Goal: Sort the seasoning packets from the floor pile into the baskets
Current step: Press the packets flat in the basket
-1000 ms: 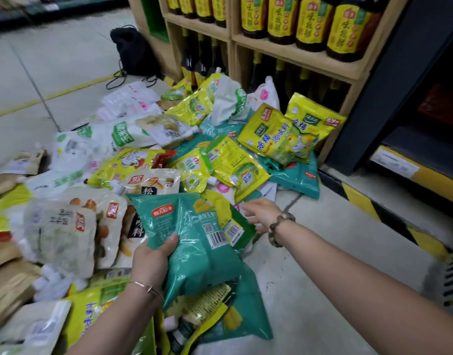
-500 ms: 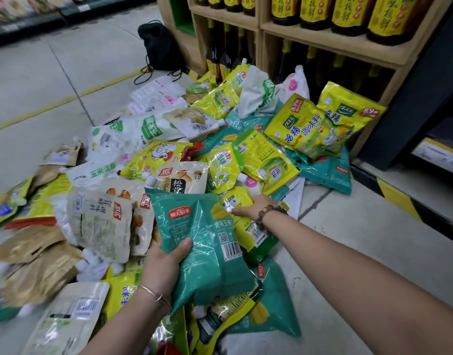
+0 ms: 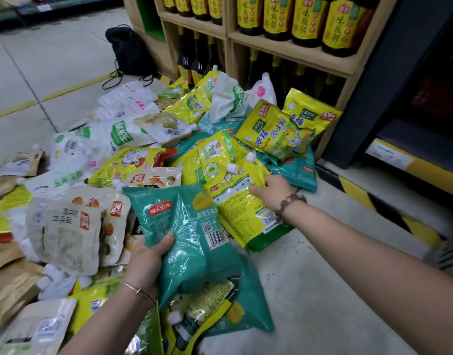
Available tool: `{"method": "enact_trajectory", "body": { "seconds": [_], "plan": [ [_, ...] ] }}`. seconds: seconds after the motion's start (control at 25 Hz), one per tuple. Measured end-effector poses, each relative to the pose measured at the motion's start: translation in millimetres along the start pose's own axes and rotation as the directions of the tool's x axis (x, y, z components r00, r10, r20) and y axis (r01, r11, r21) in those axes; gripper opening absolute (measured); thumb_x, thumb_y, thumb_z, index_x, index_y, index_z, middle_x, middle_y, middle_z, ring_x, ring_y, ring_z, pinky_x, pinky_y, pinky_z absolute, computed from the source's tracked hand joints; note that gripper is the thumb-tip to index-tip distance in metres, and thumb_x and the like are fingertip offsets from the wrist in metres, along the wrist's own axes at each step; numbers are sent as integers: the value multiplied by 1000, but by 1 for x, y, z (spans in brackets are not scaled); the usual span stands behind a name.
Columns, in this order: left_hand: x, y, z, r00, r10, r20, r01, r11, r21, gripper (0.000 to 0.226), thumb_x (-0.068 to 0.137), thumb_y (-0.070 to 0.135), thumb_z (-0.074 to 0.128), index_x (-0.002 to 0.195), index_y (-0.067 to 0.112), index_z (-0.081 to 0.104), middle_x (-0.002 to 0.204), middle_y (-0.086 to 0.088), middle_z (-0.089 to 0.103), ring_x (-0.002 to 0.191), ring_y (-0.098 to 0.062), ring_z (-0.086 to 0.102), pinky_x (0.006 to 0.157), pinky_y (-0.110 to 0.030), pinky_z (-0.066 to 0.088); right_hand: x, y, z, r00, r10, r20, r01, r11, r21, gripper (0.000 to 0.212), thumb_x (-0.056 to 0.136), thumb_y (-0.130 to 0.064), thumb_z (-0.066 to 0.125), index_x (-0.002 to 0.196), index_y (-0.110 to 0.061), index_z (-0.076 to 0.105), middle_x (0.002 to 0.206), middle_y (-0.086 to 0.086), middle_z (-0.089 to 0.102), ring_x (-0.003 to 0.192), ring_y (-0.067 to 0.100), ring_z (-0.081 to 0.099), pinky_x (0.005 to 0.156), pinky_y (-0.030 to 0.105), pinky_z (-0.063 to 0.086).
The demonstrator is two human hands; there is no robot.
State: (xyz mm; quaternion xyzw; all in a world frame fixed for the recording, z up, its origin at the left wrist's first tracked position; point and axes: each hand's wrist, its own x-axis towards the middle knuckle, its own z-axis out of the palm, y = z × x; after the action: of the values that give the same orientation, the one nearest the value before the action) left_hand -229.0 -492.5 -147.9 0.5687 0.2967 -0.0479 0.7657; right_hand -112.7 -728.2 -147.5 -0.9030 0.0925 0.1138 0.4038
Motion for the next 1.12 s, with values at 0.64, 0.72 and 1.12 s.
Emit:
{"method": "enact_trajectory", "body": {
  "seconds": [0.64, 0.72, 1.12],
  "plan": [
    [-17, 62, 144, 896, 239, 373, -202, 970, -136, 13, 89, 4, 54, 89, 13, 63, 74, -1, 73, 63, -18, 69, 54, -34, 57, -81, -19, -187, 868, 141, -477, 86, 902, 423, 19, 86, -20, 66, 87, -1, 67, 99, 18, 69, 89, 30, 67, 83, 44, 53],
    [-28, 76, 156, 868, 297, 398, -250, 954, -165, 14, 89, 4, 54, 90, 14, 64, 75, 0, 73, 64, -18, 69, 56, -34, 58, -91, -28, -212, 858, 92, -505, 126, 915, 382, 14, 86, -20, 66, 85, -6, 67, 98, 15, 70, 85, 26, 67, 81, 39, 55],
    [-115, 105, 234, 687, 381, 619, -295, 924, -242, 39, 70, 11, 59, 108, 13, 61, 90, -4, 73, 71, -19, 70, 56, -33, 57, -156, -19, -334, 796, 50, -603, 240, 888, 391, 12, 83, -24, 69, 85, -12, 67, 91, 9, 72, 84, 28, 70, 81, 45, 55]
  ]
}}
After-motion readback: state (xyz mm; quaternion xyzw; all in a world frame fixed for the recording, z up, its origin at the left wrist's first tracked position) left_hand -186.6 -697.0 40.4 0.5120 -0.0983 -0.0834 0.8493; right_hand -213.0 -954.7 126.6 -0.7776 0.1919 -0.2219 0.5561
